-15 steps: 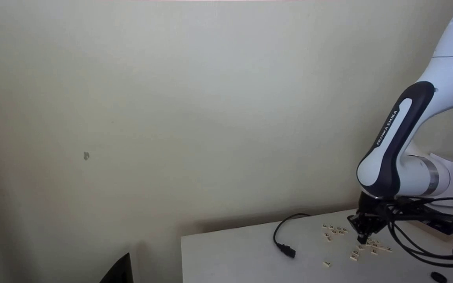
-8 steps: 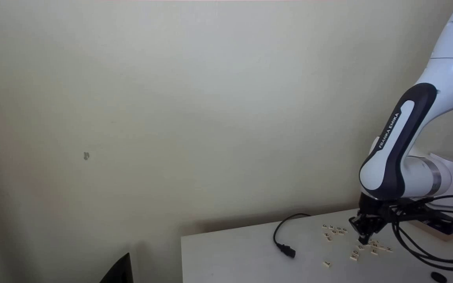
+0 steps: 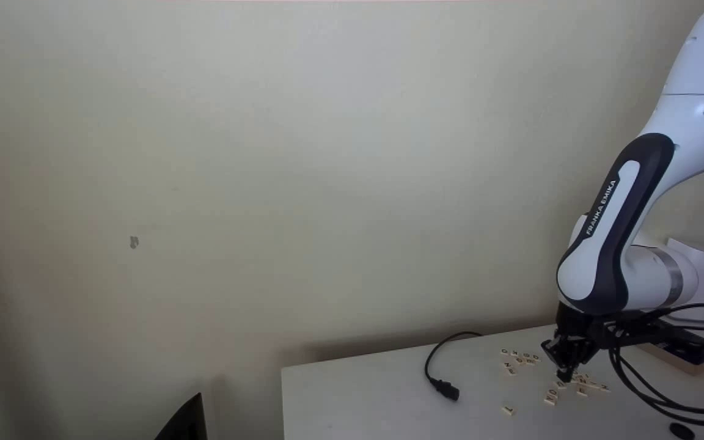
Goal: Arrange some of the tiles neatly to the left
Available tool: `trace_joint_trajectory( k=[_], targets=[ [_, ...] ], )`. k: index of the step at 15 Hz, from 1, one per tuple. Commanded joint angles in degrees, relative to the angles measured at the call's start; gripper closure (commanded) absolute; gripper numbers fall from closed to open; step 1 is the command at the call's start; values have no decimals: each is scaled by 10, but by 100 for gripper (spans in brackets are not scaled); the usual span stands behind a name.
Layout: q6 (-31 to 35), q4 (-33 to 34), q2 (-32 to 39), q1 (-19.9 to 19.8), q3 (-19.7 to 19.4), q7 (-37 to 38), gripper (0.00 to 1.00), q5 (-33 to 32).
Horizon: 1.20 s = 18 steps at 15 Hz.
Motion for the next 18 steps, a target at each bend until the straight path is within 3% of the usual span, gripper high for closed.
trace_joint_trajectory(
  k=[1, 18],
  targets=[
    [4, 10, 12, 10, -9, 14, 100, -10],
    [-20, 36, 35, 34, -21, 150, 100, 42]
  ],
)
